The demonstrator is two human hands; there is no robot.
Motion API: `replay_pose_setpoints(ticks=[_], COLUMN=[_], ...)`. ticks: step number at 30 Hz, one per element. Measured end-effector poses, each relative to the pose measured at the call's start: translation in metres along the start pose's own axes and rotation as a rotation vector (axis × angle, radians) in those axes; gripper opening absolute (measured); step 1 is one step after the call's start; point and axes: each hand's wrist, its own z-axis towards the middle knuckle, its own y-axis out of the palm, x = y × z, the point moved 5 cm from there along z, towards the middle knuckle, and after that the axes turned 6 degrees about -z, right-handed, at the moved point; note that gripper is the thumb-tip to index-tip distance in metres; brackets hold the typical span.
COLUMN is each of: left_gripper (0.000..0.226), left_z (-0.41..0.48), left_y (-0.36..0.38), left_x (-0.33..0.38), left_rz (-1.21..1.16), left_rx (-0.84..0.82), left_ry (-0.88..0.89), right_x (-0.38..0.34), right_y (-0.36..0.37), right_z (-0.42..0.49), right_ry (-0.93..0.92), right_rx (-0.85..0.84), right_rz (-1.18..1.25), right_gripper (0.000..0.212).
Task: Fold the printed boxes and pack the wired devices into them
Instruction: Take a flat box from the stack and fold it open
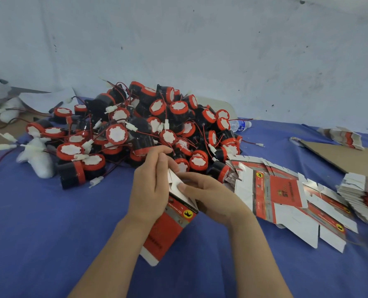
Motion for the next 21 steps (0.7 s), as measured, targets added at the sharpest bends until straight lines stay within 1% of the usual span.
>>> replay_pose_setpoints(ticks=[2,8,15,21], left_gripper=[0.023,0.028,0.033,0.035], left_z=[0.001,0.003,0.004,0.005], left_y=[-0.001,-0.004,-0.006,-0.006], left_x=[0.006,0.014,0.014,0.017], left_rz=[-0.011,-0.081,-0.08,-0.067], left_rx=[-0.008,0.009,0.013,0.007], left_ry=[0.054,0.089,0.1,0.076], right_x=[-0.004,-0.018,-0.024,-0.022], right_y=[-0.002,-0.001,0.003,0.003], right_z=[-0.005,-0.008,-0.008,-0.009], right_ry=[-0.027,-0.12,-0.16,-0.149], right_rx=[-0.025,0.045,0.09,0.067], right_rz=[-0.121,-0.296,-0.374,-0.352], right_gripper=[0.023,0.021,0.021,0.023])
